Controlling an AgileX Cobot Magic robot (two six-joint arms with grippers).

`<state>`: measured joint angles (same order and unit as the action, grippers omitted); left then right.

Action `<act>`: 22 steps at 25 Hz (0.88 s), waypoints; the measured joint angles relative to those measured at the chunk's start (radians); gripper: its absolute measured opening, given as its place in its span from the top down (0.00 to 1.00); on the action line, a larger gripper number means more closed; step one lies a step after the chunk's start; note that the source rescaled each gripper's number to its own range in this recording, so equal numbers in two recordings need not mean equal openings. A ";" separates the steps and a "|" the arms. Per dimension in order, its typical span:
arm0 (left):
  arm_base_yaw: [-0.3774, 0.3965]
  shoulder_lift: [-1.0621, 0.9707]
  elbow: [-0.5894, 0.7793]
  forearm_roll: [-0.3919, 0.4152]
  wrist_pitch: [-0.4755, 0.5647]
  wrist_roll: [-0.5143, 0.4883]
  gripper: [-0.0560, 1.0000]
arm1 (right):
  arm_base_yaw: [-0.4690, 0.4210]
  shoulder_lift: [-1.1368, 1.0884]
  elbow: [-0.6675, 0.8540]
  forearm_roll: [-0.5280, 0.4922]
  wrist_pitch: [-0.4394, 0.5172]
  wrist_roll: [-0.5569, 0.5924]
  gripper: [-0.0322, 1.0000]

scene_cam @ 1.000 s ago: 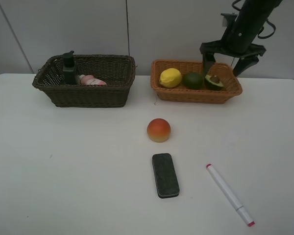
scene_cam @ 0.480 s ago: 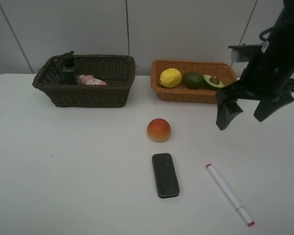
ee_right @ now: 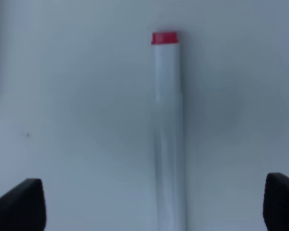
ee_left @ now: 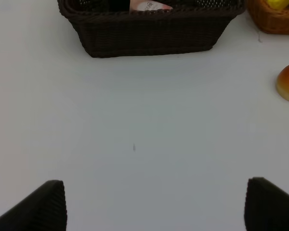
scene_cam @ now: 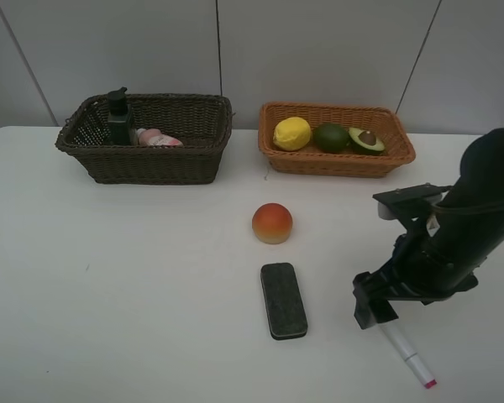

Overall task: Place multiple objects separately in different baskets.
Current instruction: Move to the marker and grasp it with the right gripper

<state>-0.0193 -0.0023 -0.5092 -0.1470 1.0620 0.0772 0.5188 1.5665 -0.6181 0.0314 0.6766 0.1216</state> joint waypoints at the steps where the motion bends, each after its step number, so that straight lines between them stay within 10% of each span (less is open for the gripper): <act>1: 0.000 0.000 0.000 0.000 0.000 0.000 0.08 | 0.000 0.018 0.000 -0.002 -0.020 0.000 0.01; 11: 0.000 0.000 0.000 0.000 0.000 0.000 0.08 | 0.000 0.179 -0.001 -0.038 -0.122 0.000 0.06; 19: 0.000 0.000 0.000 0.000 0.000 0.000 0.08 | 0.000 0.180 -0.001 -0.043 -0.120 -0.004 0.95; 22: 0.000 0.000 0.000 0.000 0.000 0.000 0.08 | 0.000 0.179 -0.001 -0.043 -0.117 -0.004 0.97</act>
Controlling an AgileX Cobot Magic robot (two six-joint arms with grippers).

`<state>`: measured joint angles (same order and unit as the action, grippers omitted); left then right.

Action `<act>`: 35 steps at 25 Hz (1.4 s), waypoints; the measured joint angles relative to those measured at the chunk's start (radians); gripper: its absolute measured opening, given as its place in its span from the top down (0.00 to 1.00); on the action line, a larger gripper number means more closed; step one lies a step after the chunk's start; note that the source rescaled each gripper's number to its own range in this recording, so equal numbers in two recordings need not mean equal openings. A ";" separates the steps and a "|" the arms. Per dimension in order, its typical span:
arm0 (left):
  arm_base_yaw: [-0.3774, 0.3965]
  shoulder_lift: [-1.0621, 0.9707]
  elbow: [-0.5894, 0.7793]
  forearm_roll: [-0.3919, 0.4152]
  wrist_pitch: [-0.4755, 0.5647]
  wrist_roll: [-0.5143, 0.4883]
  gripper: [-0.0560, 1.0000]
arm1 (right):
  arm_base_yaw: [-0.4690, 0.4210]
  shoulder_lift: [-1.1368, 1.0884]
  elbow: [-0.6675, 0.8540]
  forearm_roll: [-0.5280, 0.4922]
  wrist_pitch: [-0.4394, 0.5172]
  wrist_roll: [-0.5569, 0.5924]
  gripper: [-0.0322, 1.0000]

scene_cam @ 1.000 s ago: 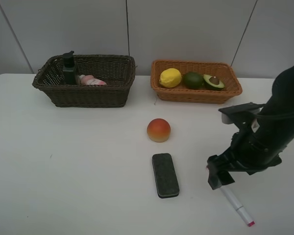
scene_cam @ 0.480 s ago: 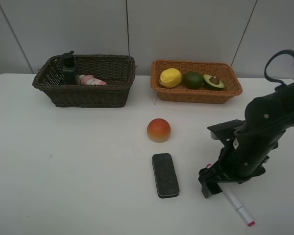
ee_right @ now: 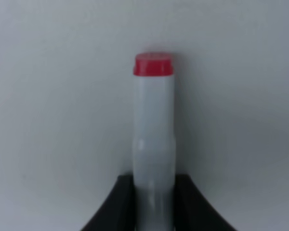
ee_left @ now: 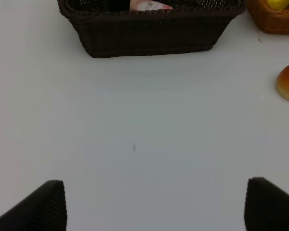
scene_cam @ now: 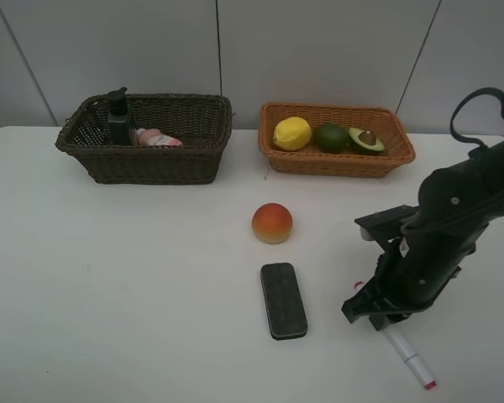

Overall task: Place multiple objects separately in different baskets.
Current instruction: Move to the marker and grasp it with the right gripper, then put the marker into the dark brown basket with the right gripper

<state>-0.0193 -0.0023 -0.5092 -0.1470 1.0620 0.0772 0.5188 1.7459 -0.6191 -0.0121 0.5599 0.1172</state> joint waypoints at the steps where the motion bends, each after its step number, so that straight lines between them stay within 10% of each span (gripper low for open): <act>1: 0.000 0.000 0.000 0.000 0.000 0.000 0.08 | 0.000 -0.005 0.000 -0.001 0.001 0.000 0.97; 10: 0.000 0.000 0.000 0.000 0.000 0.000 0.08 | 0.000 -0.252 -0.151 0.017 0.042 -0.003 0.97; 15: 0.000 0.000 0.000 0.000 0.000 0.000 0.08 | 0.000 -0.242 -0.371 0.128 -0.152 -0.071 0.97; 21: 0.000 0.000 0.000 0.000 0.000 0.000 0.08 | 0.001 0.023 -0.708 0.276 -0.347 -0.222 0.97; 32: 0.000 0.000 0.000 0.000 0.000 0.000 0.08 | 0.076 0.588 -1.388 0.311 -0.367 -0.235 0.96; 35: 0.000 0.000 0.000 0.000 0.000 0.000 0.08 | 0.081 0.679 -1.466 0.311 -0.338 -0.235 0.75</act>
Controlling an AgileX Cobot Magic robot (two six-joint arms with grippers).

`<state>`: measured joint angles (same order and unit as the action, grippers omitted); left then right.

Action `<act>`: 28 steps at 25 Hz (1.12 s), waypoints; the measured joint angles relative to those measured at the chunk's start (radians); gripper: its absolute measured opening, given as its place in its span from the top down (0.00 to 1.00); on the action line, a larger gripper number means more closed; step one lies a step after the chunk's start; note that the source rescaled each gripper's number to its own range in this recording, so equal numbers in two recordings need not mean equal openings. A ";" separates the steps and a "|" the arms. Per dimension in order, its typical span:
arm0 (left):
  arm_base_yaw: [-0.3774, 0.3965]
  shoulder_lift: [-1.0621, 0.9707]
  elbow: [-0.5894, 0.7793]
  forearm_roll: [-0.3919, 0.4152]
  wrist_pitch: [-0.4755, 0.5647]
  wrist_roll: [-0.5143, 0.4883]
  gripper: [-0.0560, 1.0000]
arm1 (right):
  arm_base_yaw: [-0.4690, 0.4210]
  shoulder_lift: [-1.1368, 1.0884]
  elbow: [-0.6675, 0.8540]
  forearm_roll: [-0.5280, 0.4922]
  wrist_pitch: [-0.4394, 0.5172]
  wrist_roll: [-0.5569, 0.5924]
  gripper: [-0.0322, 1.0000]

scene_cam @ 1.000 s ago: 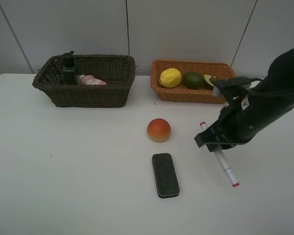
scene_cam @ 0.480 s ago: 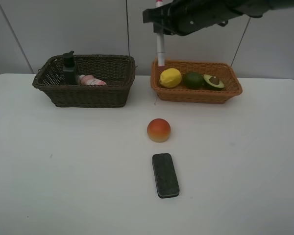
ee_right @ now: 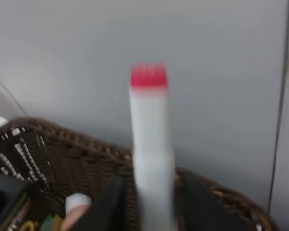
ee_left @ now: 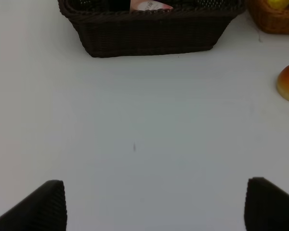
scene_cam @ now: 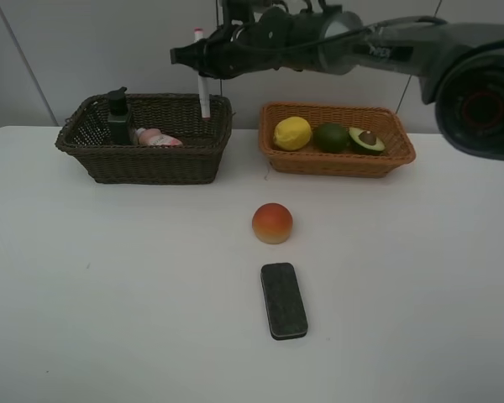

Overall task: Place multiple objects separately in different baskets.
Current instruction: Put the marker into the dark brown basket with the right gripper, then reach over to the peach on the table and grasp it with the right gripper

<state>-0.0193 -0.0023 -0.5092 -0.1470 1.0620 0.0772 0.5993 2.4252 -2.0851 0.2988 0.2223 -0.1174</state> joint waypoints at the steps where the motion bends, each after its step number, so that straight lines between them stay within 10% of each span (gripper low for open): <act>1: 0.000 0.000 0.000 0.000 0.000 0.000 0.08 | 0.000 0.012 -0.008 0.000 0.008 0.000 0.59; 4: 0.000 0.000 0.000 0.000 0.000 0.000 0.08 | 0.000 0.022 -0.016 0.000 0.048 0.000 0.16; 7: 0.000 0.000 0.000 0.000 0.000 0.000 0.08 | 0.000 0.000 -0.016 0.000 0.108 0.000 0.04; 21: 0.000 0.000 0.000 0.000 0.000 0.000 0.08 | 0.000 -0.257 -0.028 -0.269 0.956 0.146 0.00; 28: 0.000 0.000 0.000 0.000 0.000 0.000 0.08 | 0.000 -0.327 0.071 -0.243 0.995 0.173 0.00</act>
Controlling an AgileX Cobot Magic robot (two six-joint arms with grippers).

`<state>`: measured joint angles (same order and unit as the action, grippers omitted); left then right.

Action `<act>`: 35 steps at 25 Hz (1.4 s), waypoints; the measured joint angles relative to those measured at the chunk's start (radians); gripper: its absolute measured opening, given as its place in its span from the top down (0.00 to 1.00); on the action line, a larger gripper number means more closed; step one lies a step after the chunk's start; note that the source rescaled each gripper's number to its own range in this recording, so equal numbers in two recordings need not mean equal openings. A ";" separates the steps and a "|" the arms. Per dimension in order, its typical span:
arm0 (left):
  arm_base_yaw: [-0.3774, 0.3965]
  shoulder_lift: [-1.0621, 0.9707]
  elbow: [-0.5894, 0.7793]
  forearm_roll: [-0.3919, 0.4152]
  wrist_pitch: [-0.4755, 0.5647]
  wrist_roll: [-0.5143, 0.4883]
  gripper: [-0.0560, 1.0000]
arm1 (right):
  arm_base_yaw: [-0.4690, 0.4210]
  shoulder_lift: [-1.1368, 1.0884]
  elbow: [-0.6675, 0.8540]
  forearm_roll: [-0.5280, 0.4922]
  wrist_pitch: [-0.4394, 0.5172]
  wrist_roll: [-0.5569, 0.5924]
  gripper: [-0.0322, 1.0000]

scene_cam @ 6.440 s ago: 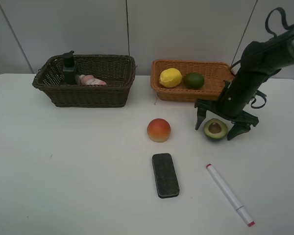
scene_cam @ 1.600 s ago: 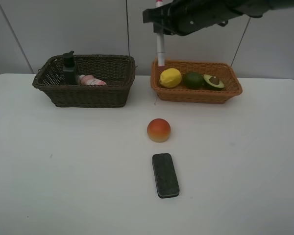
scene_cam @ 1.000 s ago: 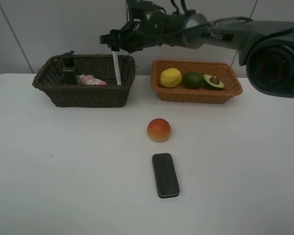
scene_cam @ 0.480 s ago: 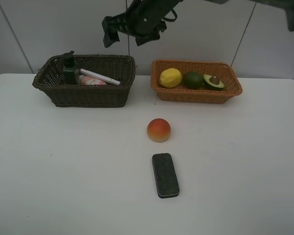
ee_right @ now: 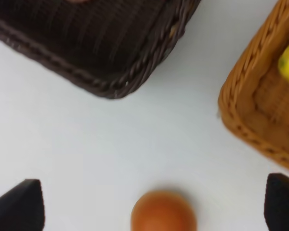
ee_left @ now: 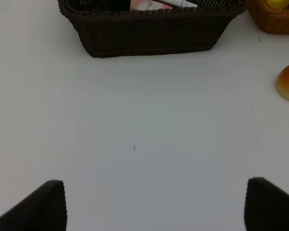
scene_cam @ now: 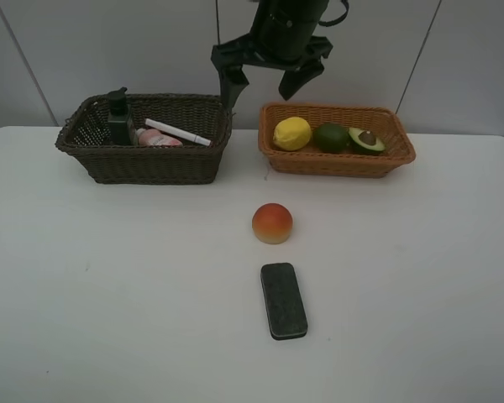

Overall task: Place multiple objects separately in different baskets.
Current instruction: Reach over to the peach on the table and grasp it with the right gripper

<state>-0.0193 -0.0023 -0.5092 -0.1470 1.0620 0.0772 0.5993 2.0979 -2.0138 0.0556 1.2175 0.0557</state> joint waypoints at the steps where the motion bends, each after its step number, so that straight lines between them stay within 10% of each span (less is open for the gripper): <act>1: 0.000 0.000 0.000 0.000 0.000 0.000 0.08 | 0.000 -0.015 0.036 0.015 -0.001 0.000 0.00; 14: 0.000 0.000 0.000 0.000 0.000 0.000 0.08 | 0.000 -0.049 0.487 0.022 -0.163 -0.014 0.00; 35: 0.000 0.000 0.000 0.000 0.000 0.000 0.08 | 0.000 0.119 0.518 0.026 -0.392 -0.020 0.10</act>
<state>-0.0193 -0.0023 -0.5092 -0.1470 1.0620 0.0772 0.5997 2.2167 -1.4959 0.0813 0.8260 0.0359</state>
